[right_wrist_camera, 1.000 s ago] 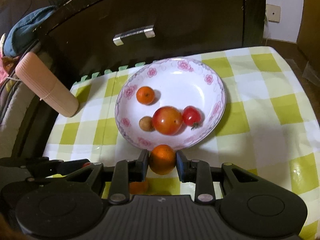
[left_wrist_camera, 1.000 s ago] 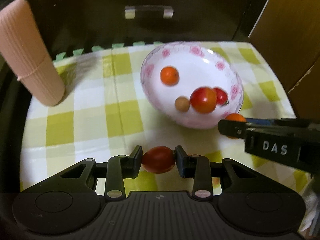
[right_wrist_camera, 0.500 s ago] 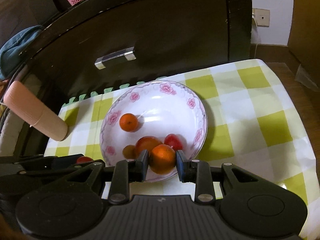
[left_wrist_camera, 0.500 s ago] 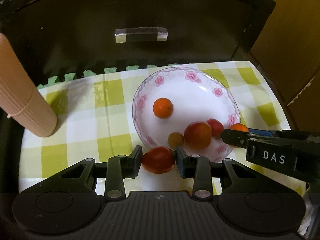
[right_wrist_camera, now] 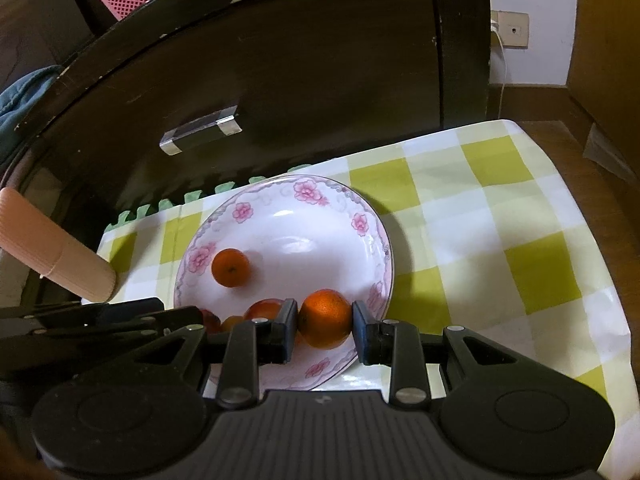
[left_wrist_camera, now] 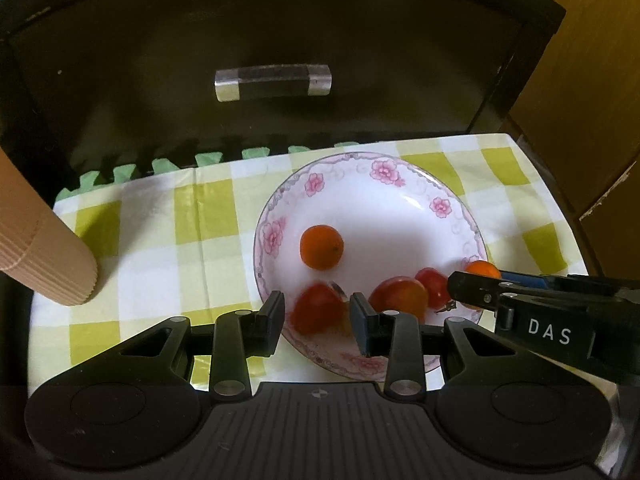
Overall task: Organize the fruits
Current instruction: 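Carry the tomato with the left gripper while the right carries the tangerine over the bowl, then open both grippers to drop the tomato and tangerine into the bowl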
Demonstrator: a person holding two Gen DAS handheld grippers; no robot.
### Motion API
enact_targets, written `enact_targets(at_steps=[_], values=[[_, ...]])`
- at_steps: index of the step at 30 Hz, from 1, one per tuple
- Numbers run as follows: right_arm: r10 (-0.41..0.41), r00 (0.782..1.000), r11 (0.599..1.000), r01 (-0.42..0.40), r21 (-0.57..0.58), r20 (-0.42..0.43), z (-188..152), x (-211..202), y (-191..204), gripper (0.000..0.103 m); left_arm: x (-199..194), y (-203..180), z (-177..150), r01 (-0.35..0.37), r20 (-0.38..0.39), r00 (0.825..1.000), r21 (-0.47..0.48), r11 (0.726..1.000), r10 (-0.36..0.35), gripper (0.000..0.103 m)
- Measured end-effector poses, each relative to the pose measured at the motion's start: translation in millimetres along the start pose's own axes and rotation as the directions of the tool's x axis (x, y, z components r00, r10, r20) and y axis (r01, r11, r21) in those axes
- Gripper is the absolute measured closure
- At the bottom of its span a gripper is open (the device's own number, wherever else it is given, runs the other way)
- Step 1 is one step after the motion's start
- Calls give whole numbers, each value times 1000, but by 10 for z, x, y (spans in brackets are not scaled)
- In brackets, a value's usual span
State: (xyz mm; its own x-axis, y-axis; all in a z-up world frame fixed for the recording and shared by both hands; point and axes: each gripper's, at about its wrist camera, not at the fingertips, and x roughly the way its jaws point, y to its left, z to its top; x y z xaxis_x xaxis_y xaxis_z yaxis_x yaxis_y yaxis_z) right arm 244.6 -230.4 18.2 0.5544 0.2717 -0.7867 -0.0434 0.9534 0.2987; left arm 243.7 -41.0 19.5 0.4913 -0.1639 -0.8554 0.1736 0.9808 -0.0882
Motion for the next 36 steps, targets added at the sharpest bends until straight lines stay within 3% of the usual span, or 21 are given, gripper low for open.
enact_targets(at_steps=[15, 36], values=[[6, 1000, 1000, -6, 4, -10, 18, 118, 53, 74, 18, -44, 15, 12, -10, 1000, 13, 1000, -12, 58], [17, 1000, 1000, -18, 6, 22, 17, 32, 109, 71, -41, -75, -29, -8, 0, 1000, 30, 1000, 8, 48]])
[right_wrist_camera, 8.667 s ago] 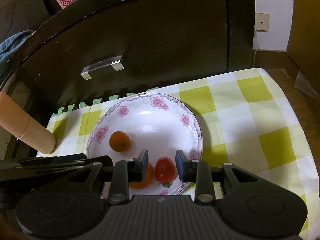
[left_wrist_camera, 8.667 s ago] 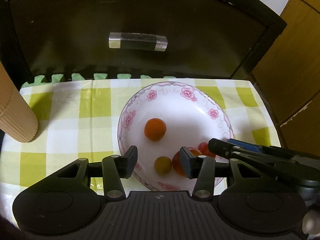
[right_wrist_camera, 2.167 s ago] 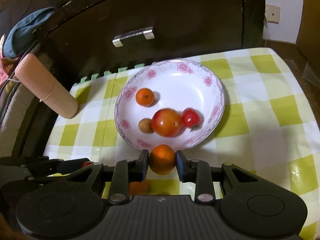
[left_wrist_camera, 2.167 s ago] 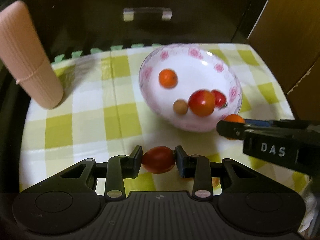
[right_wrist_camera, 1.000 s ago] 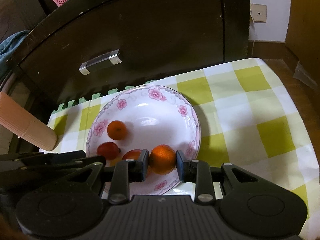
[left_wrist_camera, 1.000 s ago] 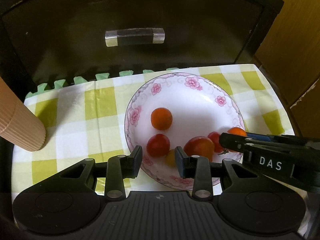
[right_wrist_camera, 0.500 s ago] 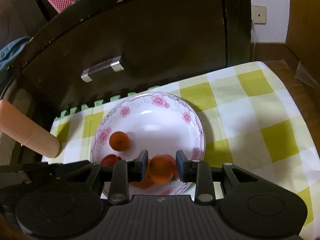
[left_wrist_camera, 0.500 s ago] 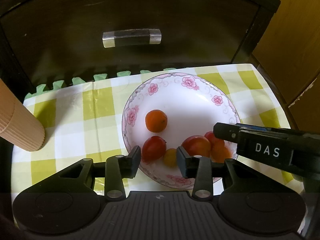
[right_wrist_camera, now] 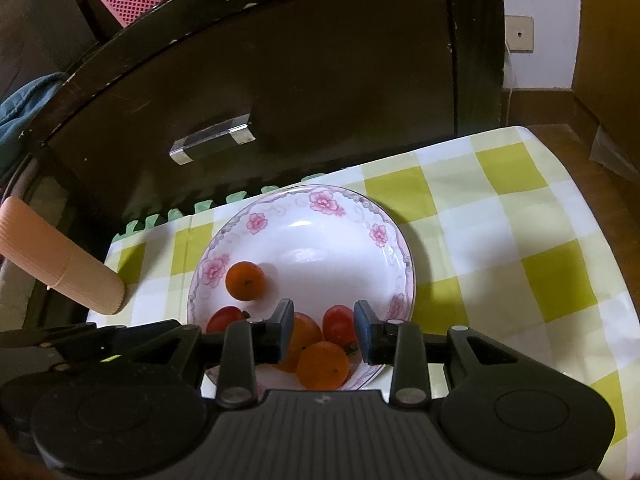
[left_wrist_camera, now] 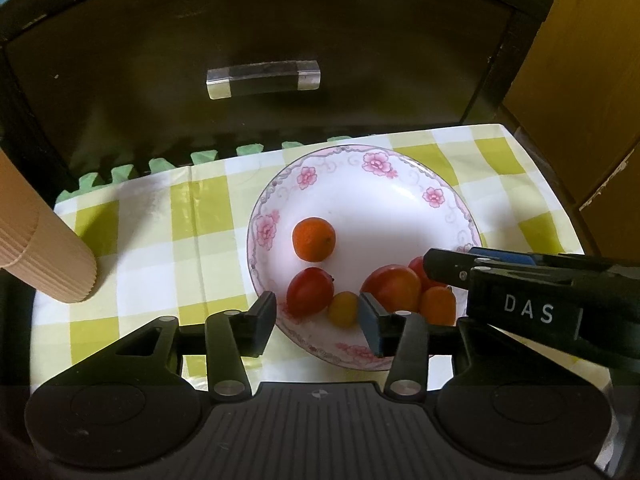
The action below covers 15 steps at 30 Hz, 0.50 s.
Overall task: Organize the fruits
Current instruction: 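Open both grippers to drop the tomato and tangerine into the bowl, then withdraw both grippers from the bowl toward the remaining fruits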
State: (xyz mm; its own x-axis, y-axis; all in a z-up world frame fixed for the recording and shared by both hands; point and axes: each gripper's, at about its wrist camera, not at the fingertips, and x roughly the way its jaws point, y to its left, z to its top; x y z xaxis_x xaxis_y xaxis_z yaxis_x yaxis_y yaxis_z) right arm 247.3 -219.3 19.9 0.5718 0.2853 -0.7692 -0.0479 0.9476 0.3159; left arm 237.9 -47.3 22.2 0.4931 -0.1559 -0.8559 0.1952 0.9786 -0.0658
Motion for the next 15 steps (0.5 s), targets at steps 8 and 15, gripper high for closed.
enact_targets(at_steps=[8, 15], values=[[-15, 1000, 1000, 15, -19, 4, -53, -77, 38, 71, -67, -18, -50, -8, 7, 1000, 10, 1000, 8, 43], [-19, 1000, 999, 19, -32, 11, -117, -197, 60, 71, -161, -85, -134, -20, 17, 1000, 32, 999, 20, 36]])
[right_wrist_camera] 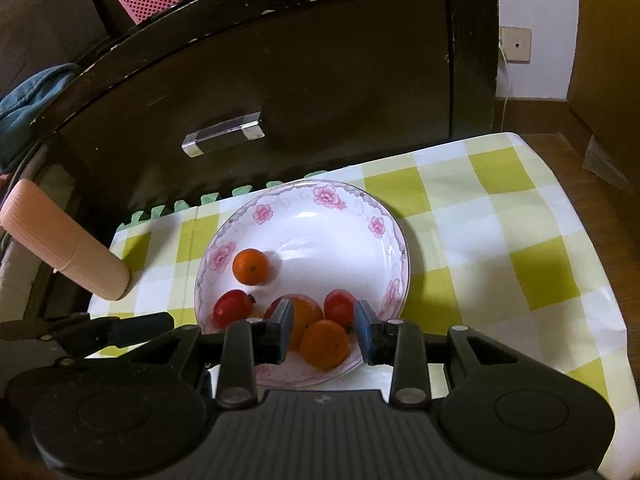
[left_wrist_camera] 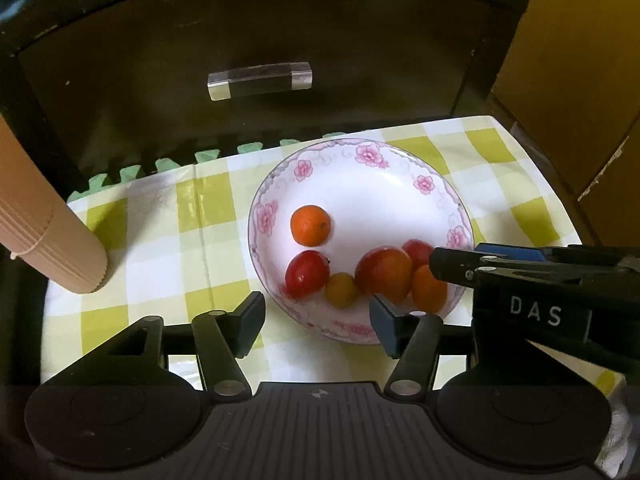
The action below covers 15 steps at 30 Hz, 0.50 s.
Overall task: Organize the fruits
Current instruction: 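Withdraw both grippers from the bowl toward the remaining fruits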
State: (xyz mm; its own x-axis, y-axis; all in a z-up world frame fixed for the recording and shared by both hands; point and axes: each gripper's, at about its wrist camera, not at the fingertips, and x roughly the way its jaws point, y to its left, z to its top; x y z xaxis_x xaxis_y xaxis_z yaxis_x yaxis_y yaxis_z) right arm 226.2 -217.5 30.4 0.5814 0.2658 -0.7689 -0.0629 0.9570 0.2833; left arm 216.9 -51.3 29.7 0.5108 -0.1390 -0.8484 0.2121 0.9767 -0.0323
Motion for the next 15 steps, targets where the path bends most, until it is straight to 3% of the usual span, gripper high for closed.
enact_targets(at_steps=[15], values=[[7, 1000, 1000, -7, -7, -3, -222, -171, 54, 71, -158, -22, -205, -13, -2, 1000, 10, 1000, 13, 26]])
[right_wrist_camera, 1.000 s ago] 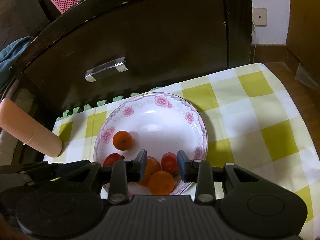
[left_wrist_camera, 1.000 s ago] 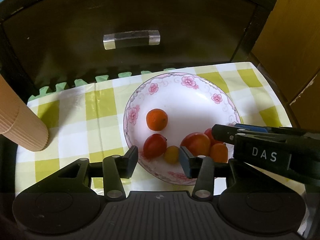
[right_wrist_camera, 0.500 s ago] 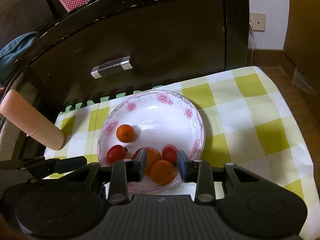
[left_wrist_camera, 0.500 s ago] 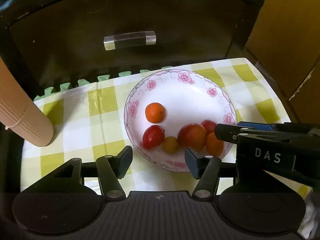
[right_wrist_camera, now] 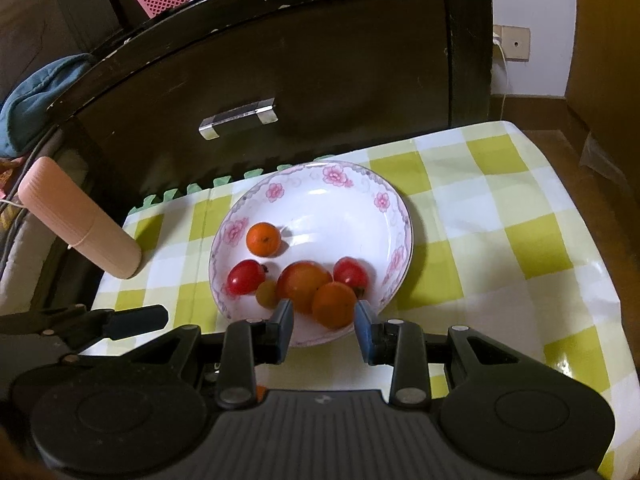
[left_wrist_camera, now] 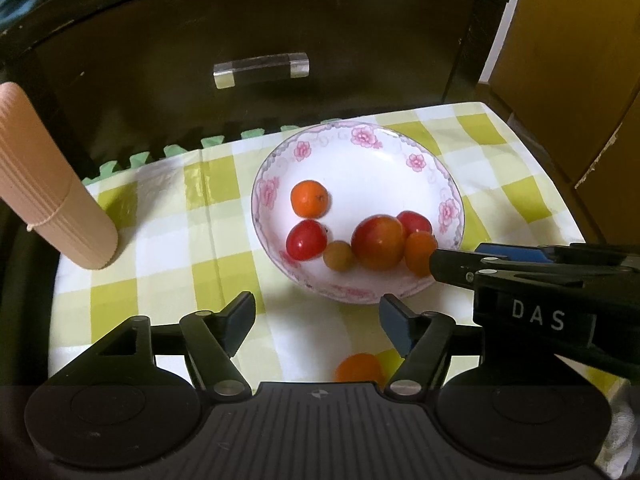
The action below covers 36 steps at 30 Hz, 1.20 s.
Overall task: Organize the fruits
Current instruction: 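Withdraw both grippers from the bowl toward the remaining fruits, then grasp a red tomato with the right gripper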
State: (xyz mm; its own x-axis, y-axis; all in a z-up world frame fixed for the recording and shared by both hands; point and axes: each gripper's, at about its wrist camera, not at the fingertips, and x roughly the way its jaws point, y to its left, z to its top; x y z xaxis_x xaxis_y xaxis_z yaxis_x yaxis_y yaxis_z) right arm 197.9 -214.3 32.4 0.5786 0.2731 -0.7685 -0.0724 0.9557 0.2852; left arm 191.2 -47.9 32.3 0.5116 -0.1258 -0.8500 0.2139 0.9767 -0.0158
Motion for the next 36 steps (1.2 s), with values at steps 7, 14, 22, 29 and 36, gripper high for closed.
enact_targets(at_steps=[7, 14, 22, 29, 36], values=[[7, 1000, 1000, -8, -13, -14, -141, -90, 37, 70, -50, 15, -212, -26, -24, 999, 10, 1000, 26, 20], [-16, 998, 1000, 15, -25, -57, -328, -124, 4, 70, -96, -6, -477, -30, -60, 998, 28, 999, 32, 19], [-15, 994, 998, 9, -65, -106, -570, -169, 50, 70, -119, 78, -657, -33, -93, 995, 0, 999, 33, 19], [15, 991, 995, -28, -100, -130, -713, -233, 153, 70, -198, 243, -735, -56, -100, 994, -38, 998, 52, 19], [54, 979, 982, -88, -167, -198, -854, -159, 339, 70, -245, 358, -734, -79, -98, 993, -69, 994, 72, 19]])
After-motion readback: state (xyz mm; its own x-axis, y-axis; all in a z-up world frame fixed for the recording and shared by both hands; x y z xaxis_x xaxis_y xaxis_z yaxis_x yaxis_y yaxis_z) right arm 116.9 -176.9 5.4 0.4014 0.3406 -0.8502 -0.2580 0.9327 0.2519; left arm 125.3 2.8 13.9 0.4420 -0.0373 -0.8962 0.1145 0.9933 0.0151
